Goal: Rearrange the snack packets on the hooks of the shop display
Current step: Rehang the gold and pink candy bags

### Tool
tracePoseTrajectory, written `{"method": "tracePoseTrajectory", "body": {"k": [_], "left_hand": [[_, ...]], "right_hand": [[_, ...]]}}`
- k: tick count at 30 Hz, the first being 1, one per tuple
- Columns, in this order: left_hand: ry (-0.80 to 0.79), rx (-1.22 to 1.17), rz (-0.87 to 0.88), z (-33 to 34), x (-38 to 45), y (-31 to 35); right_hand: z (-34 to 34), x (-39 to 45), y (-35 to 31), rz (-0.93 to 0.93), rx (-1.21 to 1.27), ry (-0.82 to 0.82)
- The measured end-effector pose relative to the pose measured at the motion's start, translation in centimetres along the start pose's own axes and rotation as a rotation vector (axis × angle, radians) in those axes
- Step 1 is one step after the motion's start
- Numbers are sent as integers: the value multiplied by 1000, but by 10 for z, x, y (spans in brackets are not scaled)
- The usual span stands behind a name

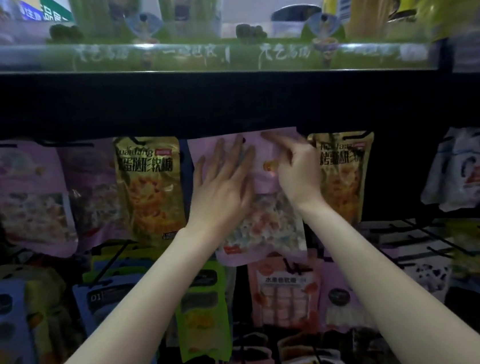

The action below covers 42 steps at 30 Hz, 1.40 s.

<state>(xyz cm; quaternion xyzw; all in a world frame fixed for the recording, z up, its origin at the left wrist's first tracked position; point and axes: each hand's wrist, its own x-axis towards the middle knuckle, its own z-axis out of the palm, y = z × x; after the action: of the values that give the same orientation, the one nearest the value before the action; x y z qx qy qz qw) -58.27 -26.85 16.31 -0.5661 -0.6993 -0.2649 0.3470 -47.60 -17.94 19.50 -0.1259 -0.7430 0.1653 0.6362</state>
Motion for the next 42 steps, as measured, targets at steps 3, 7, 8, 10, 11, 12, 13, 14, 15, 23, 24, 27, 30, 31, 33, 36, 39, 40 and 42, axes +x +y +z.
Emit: {"method": "tracePoseTrajectory", "body": {"k": [3,7,8,10,11,12,13,14,15,23,24,27,30,31,33,36,39,40,42], "left_hand": [[7,-23,-29,1,5,2],[-161,56,-80,4,13,1],[-229,84,-105,7,12,-3],[-324,102,-163,11,6,-15],[-322,103,-175,13,-1,-23],[-286,96,-173,12,-10,-30],[-214,71,-165,10,-21,-36],[-137,31,-168,5,-31,-43],[-76,2,-182,2,-40,-51],[53,-46,-482,-21,-96,-101],[50,-39,-493,-24,-102,-105],[67,-34,-496,-35,-118,-116],[131,-126,-484,-46,-125,-122],[156,-188,-487,-50,-124,-122],[202,-328,-497,-56,-118,-120],[269,-560,-473,-64,-102,-110],[320,-686,-399,-69,-90,-96],[322,-697,-370,-68,-88,-90],[309,-667,-287,-64,-86,-74]], "right_hand": [[0,4,0,19,30,-25],[6,12,14,177,-23,-194],[10,14,18,204,-88,-284],[19,13,25,226,-355,-468],[23,10,25,233,-497,-515],[25,5,24,232,-607,-498],[26,-3,19,195,-662,-414],[28,-12,14,118,-636,-286],[29,-22,8,13,-541,-165],[108,-47,-34,281,161,-602],[117,-46,-35,372,211,-586],[137,-45,-34,486,213,-503],[137,-47,-42,434,258,-421],[134,-48,-47,405,293,-421],[122,-45,-57,364,379,-434],[100,-35,-74,297,428,-453],[71,-26,-83,124,361,-492],[59,-27,-81,82,351,-494],[31,-34,-66,56,340,-454]]}}
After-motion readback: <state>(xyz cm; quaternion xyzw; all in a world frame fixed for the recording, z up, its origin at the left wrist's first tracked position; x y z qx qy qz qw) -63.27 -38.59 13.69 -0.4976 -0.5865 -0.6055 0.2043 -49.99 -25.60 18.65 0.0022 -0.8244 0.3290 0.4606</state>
